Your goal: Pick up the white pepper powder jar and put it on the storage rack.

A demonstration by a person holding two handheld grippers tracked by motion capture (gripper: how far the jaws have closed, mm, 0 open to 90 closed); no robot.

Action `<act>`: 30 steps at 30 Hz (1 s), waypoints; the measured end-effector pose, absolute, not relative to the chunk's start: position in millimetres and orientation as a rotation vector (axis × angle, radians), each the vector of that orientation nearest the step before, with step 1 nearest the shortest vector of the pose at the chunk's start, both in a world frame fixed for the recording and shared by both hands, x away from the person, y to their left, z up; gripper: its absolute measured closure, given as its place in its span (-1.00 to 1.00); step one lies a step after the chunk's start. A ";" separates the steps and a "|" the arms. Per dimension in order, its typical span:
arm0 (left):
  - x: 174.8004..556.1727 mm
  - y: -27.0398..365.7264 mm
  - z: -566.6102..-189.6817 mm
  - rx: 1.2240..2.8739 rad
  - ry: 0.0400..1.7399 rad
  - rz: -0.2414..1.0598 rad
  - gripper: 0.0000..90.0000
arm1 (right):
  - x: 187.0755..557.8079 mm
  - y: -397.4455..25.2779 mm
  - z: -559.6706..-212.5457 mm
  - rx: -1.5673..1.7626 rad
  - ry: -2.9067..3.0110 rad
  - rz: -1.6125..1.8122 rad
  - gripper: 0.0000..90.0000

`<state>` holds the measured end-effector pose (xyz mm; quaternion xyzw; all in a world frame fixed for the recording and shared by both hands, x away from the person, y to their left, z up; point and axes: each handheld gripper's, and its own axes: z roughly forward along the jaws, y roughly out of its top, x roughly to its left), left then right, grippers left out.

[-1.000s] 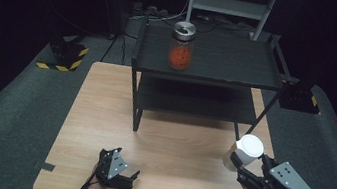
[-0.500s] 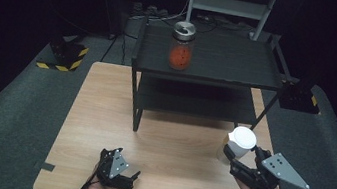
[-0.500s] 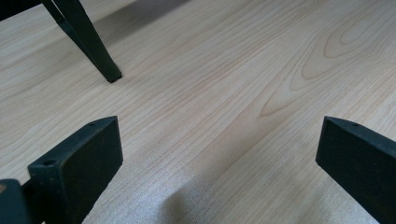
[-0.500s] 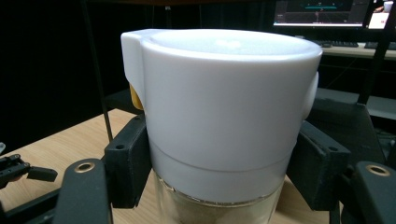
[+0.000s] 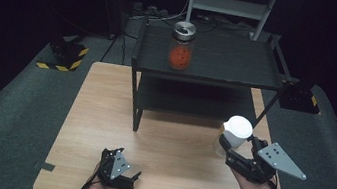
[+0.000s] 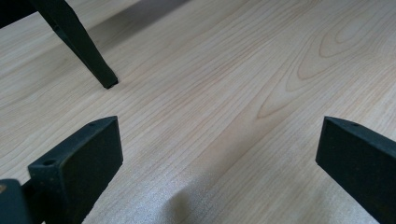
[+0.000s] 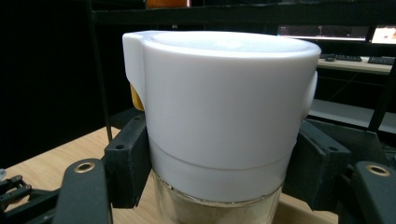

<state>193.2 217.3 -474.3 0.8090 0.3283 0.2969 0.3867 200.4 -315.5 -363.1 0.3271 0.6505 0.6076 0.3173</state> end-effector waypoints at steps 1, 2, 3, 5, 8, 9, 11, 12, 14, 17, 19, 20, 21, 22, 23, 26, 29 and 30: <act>193.0 217.5 -474.6 2.059 0.832 0.757 -0.98 | 201.1 -314.7 -361.9 0.860 1.711 1.598 -0.33; 193.0 217.7 -474.6 2.060 0.829 0.757 -0.98 | 201.8 -314.0 -360.4 0.861 1.712 1.599 -0.33; 193.1 217.8 -474.5 2.059 0.831 0.755 -0.98 | 202.6 -313.4 -359.1 0.861 1.710 1.600 -0.33; 193.5 218.4 -474.1 2.060 0.831 0.752 -0.98 | 204.7 -312.4 -356.8 0.860 1.706 1.603 -0.33; 193.2 219.0 -474.4 2.056 0.829 0.753 -0.98 | 207.8 -310.9 -352.9 0.861 1.701 1.609 -0.33; 193.0 219.0 -474.7 2.054 0.829 0.753 -0.98 | 208.8 -310.1 -351.4 0.861 1.698 1.609 -0.33; 192.9 219.1 -474.8 2.055 0.828 0.753 -0.98 | 211.4 -308.9 -347.5 0.857 1.697 1.605 -0.33; 193.0 219.1 -474.7 2.055 0.828 0.752 -0.98 | 212.5 -308.2 -345.3 0.855 1.697 1.603 -0.33; 193.0 219.4 -474.8 2.053 0.828 0.751 -0.98 | 215.1 -306.6 -340.1 0.850 1.694 1.600 -0.33; 192.9 219.6 -475.0 2.051 0.828 0.750 -0.98 | 218.6 -304.8 -333.3 0.840 1.687 1.596 -0.33; 192.8 219.9 -475.1 2.050 0.827 0.750 -0.98 | 222.0 -303.8 -327.4 0.837 1.678 1.598 -0.33; 192.9 220.2 -475.2 2.049 0.827 0.748 -0.98 | 223.4 -303.3 -324.3 0.840 1.674 1.601 -0.33; 193.1 220.5 -475.1 2.048 0.827 0.747 -0.98 | 224.6 -303.2 -322.3 0.836 1.670 1.602 -0.33; 193.2 220.7 -475.0 2.049 0.827 0.746 -0.98 | 226.5 -302.7 -318.8 0.834 1.662 1.606 -0.33; 193.3 220.9 -475.1 2.048 0.827 0.745 -0.98 | 227.7 -301.9 -315.4 0.839 1.657 1.610 -0.33; 193.3 221.5 -475.2 2.046 0.825 0.743 -0.98 | 231.5 -299.9 -307.1 0.829 1.646 1.610 -0.33; 193.2 222.0 -475.4 2.044 0.824 0.742 -0.98 | 235.4 -297.4 -298.3 0.823 1.638 1.605 -0.33; 193.3 222.3 -475.4 2.043 0.823 0.741 -0.98 | 236.4 -296.4 -295.3 0.822 1.636 1.604 -0.33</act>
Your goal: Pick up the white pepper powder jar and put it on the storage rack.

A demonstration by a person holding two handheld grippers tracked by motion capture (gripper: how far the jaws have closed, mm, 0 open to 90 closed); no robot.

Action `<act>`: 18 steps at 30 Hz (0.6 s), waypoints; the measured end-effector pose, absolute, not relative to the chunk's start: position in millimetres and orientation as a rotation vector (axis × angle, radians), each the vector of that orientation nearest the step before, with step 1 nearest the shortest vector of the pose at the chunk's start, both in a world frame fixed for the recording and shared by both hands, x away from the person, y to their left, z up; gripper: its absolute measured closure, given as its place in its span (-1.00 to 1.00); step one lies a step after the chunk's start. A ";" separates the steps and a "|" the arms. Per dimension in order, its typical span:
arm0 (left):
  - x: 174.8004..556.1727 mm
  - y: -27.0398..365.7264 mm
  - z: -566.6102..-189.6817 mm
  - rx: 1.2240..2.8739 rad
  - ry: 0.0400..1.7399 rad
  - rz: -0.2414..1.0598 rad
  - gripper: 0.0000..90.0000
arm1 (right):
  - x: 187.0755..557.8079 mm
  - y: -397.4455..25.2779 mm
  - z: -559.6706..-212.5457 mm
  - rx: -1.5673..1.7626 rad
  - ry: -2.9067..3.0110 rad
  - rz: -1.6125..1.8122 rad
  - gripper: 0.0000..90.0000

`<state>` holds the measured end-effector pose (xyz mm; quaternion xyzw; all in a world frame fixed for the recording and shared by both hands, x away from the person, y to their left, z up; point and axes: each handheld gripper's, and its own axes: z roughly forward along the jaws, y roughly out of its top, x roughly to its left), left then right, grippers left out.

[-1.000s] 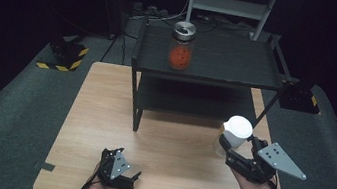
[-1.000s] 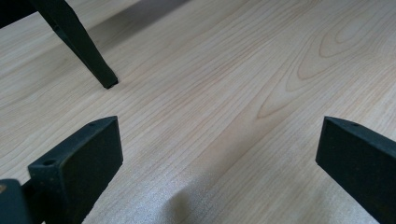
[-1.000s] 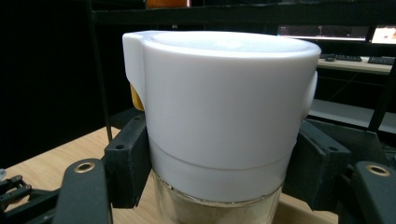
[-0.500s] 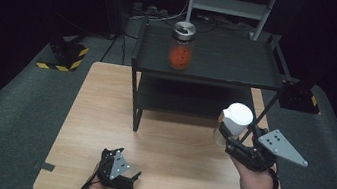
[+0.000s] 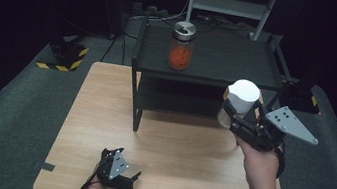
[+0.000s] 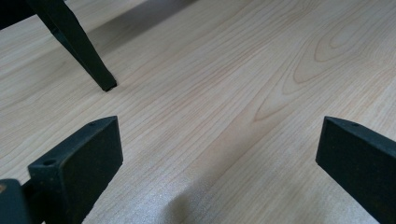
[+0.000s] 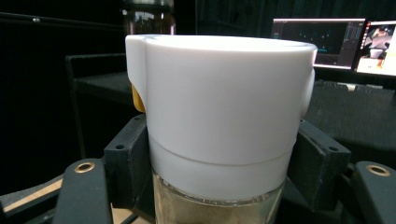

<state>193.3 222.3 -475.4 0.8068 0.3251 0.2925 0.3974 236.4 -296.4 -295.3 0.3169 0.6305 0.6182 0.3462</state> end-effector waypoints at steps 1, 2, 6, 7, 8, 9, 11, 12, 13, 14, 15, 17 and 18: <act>193.3 222.5 -475.5 2.043 0.823 0.740 -0.98 | 237.3 -295.4 -292.5 0.819 1.633 1.602 -0.33; 193.4 222.6 -475.5 2.042 0.823 0.739 -0.98 | 238.3 -294.5 -289.9 0.812 1.628 1.602 -0.33; 193.2 223.1 -475.6 2.041 0.821 0.738 -0.98 | 241.1 -291.0 -278.7 0.797 1.612 1.604 -0.33; 193.2 223.2 -475.6 2.041 0.821 0.738 -0.98 | 242.0 -289.9 -275.6 0.794 1.606 1.605 -0.33; 193.1 223.2 -475.6 2.041 0.820 0.738 -0.98 | 242.9 -289.4 -273.8 0.791 1.605 1.604 -0.33; 193.1 223.4 -475.7 2.040 0.820 0.737 -0.98 | 244.0 -288.8 -271.1 0.789 1.604 1.602 -0.33; 193.3 223.4 -475.6 2.041 0.818 0.737 -0.98 | 246.4 -287.9 -266.5 0.787 1.597 1.602 -0.33; 193.3 223.5 -475.6 2.041 0.818 0.736 -0.98 | 247.5 -287.3 -264.4 0.790 1.591 1.605 -0.33; 193.2 223.6 -475.7 2.041 0.817 0.736 -0.98 | 249.3 -287.0 -262.0 0.791 1.584 1.608 -0.33; 193.2 223.6 -475.6 2.041 0.817 0.736 -0.98 | 250.9 -286.6 -260.0 0.792 1.579 1.609 -0.33; 193.2 223.7 -475.6 2.041 0.817 0.735 -0.98 | 252.5 -286.2 -258.1 0.795 1.575 1.611 -0.33; 193.2 223.9 -475.8 2.039 0.818 0.734 -0.98 | 255.9 -285.9 -254.7 0.804 1.568 1.615 -0.33; 193.4 224.1 -475.8 2.039 0.818 0.733 -0.98 | 257.4 -285.6 -253.2 0.808 1.565 1.619 -0.33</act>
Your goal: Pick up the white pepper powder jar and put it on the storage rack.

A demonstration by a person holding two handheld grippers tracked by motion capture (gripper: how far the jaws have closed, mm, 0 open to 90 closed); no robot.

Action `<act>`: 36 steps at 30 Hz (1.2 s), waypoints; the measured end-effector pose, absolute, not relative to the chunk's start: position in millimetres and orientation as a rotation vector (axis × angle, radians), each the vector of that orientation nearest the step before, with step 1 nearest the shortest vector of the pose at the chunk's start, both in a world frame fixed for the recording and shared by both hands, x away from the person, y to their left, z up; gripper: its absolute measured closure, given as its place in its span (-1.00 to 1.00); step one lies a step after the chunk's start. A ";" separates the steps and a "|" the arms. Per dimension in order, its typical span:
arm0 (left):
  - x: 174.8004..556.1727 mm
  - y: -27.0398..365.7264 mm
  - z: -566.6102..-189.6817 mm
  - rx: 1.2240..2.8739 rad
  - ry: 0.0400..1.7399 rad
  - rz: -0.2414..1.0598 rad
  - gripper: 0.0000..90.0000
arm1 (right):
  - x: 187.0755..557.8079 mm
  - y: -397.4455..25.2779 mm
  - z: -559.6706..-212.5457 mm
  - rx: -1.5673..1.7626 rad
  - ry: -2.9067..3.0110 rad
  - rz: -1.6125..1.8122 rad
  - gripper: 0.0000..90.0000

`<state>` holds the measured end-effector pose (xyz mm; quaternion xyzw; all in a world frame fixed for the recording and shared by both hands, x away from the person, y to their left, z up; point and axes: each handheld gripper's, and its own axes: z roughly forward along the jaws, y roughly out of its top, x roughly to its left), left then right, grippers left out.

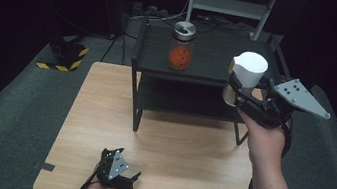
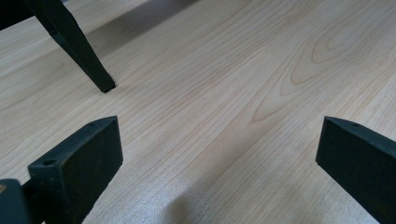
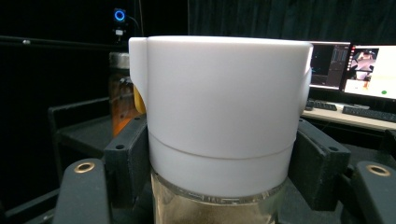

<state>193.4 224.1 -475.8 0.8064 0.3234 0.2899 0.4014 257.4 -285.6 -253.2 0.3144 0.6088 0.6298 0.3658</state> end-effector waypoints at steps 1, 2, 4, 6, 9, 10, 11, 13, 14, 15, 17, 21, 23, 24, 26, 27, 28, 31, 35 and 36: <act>193.4 224.1 -475.8 2.038 0.818 0.732 -0.98 | 258.7 -285.0 -252.1 0.807 1.561 1.616 -0.33; 193.5 224.2 -475.8 2.038 0.818 0.732 -0.98 | 259.9 -284.0 -250.9 0.807 1.556 1.611 -0.33; 193.4 224.3 -475.8 2.038 0.816 0.732 -0.98 | 262.6 -283.1 -249.1 0.811 1.551 1.613 -0.33; 193.4 224.4 -475.8 2.040 0.814 0.733 -0.98 | 266.6 -282.0 -247.0 0.815 1.545 1.618 -0.34; 193.6 225.0 -476.0 2.036 0.815 0.728 -0.98 | 271.7 -277.3 -244.6 0.806 1.537 1.593 -0.34; 193.7 225.4 -476.2 2.033 0.816 0.725 -0.98 | 274.5 -276.8 -243.6 0.810 1.539 1.592 -0.34; 193.8 225.6 -476.2 2.033 0.816 0.724 -0.98 | 278.0 -276.3 -242.7 0.821 1.539 1.597 -0.34; 193.8 225.8 -476.2 2.034 0.812 0.724 -0.98 | 282.4 -275.3 -241.9 0.832 1.535 1.595 -0.34; 193.7 225.8 -476.1 2.035 0.812 0.723 -0.98 | 284.4 -275.0 -241.5 0.837 1.535 1.594 -0.34; 193.7 225.8 -476.2 2.035 0.810 0.724 -0.98 | 286.9 -274.9 -241.0 0.846 1.534 1.597 -0.34; 193.7 226.2 -476.4 2.034 0.807 0.723 -0.98 | 292.0 -275.1 -240.2 0.858 1.533 1.606 -0.34; 194.3 227.2 -475.9 2.035 0.805 0.718 -0.98 | 300.9 -272.5 -236.5 0.874 1.528 1.600 -0.34; 194.3 227.4 -476.2 2.035 0.803 0.717 -0.98 | 305.6 -270.8 -234.4 0.884 1.529 1.596 -0.34; 194.3 227.4 -476.2 2.036 0.800 0.718 -0.98 | 308.2 -270.0 -233.5 0.887 1.529 1.593 -0.34; 194.3 227.4 -476.3 2.035 0.799 0.717 -0.98 | 312.8 -267.2 -231.2 0.892 1.533 1.578 -0.34; 194.3 227.5 -476.3 2.036 0.799 0.718 -0.98 | 314.6 -265.8 -230.7 0.890 1.532 1.571 -0.34; 194.4 227.7 -476.3 2.035 0.799 0.716 -0.98 | 316.0 -264.7 -230.2 0.891 1.532 1.568 -0.34; 194.6 228.2 -476.4 2.033 0.799 0.713 -0.98 | 322.6 -261.2 -227.8 0.901 1.539 1.557 -0.34; 194.6 228.4 -476.4 2.033 0.796 0.713 -0.98 | 328.7 -258.3 -227.7 0.914 1.538 1.560 -0.34; 194.5 228.4 -476.5 2.033 0.796 0.713 -0.98 | 330.6 -257.9 -227.7 0.917 1.540 1.562 -0.34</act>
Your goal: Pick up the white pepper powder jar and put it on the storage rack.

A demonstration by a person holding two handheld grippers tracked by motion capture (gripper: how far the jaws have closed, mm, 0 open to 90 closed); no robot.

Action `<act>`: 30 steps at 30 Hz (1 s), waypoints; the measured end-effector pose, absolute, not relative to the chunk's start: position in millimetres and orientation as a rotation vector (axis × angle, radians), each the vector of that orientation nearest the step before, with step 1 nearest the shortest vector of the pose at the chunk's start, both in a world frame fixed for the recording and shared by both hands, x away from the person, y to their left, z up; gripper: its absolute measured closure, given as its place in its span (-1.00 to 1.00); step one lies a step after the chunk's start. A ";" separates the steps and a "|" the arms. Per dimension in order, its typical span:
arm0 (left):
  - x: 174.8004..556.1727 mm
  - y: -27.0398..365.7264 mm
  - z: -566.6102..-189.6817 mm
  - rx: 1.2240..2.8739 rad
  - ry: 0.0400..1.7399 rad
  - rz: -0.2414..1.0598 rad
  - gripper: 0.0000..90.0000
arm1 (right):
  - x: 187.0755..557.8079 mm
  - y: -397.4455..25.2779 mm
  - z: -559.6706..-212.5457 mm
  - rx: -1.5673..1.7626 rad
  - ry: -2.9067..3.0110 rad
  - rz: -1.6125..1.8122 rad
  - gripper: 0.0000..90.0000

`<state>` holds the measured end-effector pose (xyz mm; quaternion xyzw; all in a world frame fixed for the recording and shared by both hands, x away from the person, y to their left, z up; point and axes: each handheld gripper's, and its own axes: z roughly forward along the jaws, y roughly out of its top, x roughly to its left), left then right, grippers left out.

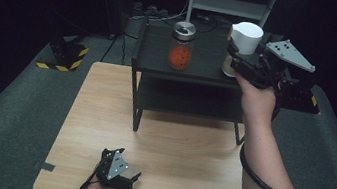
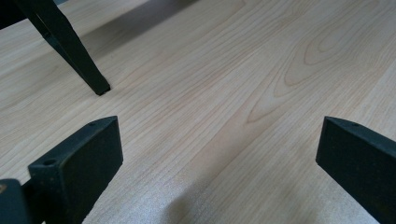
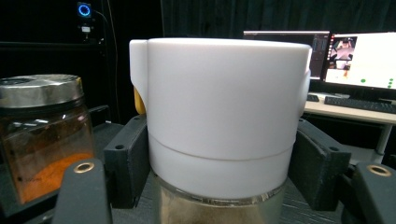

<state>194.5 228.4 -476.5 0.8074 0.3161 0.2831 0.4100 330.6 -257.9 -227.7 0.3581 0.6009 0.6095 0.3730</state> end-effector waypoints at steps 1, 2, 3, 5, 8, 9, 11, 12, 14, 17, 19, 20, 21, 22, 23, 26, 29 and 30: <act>194.5 228.4 -476.4 2.033 0.796 0.713 -0.98 | 331.7 -257.6 -227.8 0.920 1.541 1.562 -0.34; 194.5 228.5 -476.5 2.033 0.796 0.713 -0.98 | 332.8 -257.1 -228.1 0.923 1.541 1.562 -0.34; 194.5 228.7 -476.6 2.032 0.795 0.712 -0.98 | 333.5 -256.8 -229.2 0.922 1.536 1.564 -0.34; 194.7 228.8 -476.4 2.032 0.796 0.711 -0.98 | 334.9 -256.3 -229.8 0.925 1.531 1.566 -0.34; 194.9 228.8 -476.4 2.031 0.798 0.709 -0.98 | 336.1 -256.3 -230.5 0.919 1.531 1.568 -0.34; 194.9 228.8 -476.4 2.032 0.798 0.709 -0.98 | 336.1 -256.3 -230.6 0.917 1.532 1.568 -0.34; 194.8 228.5 -476.4 2.033 0.796 0.711 -0.98 | 335.6 -256.2 -231.2 0.914 1.531 1.567 -0.34; 194.6 228.4 -476.4 2.034 0.794 0.713 -0.98 | 335.4 -256.2 -231.8 0.911 1.530 1.567 -0.34; 194.3 228.2 -476.6 2.034 0.792 0.715 -0.98 | 334.5 -256.1 -232.4 0.906 1.530 1.564 -0.34; 194.2 227.8 -476.6 2.036 0.792 0.717 -0.98 | 333.6 -256.3 -232.7 0.901 1.533 1.562 -0.34; 194.0 227.7 -476.6 2.035 0.792 0.718 -0.98 | 333.5 -256.6 -232.7 0.905 1.534 1.566 -0.34; 194.0 227.7 -476.6 2.035 0.792 0.718 -0.98 | 333.6 -256.7 -232.4 0.906 1.535 1.565 -0.34; 194.0 227.8 -476.6 2.035 0.792 0.718 -0.98 | 333.8 -256.8 -232.2 0.906 1.536 1.565 -0.34; 194.1 227.8 -476.6 2.035 0.792 0.717 -0.98 | 333.9 -256.8 -231.8 0.907 1.538 1.564 -0.34; 194.1 227.9 -476.6 2.035 0.792 0.717 -0.98 | 333.9 -256.8 -231.6 0.907 1.538 1.564 -0.34; 193.9 227.8 -476.7 2.034 0.792 0.719 -0.98 | 333.8 -256.9 -232.1 0.911 1.538 1.567 -0.35; 193.8 227.5 -476.7 2.036 0.792 0.719 -0.98 | 335.1 -258.2 -230.0 0.923 1.551 1.570 -0.40; 193.8 227.4 -476.7 2.036 0.791 0.720 -0.98 | 336.5 -259.2 -228.5 0.930 1.564 1.573 -0.43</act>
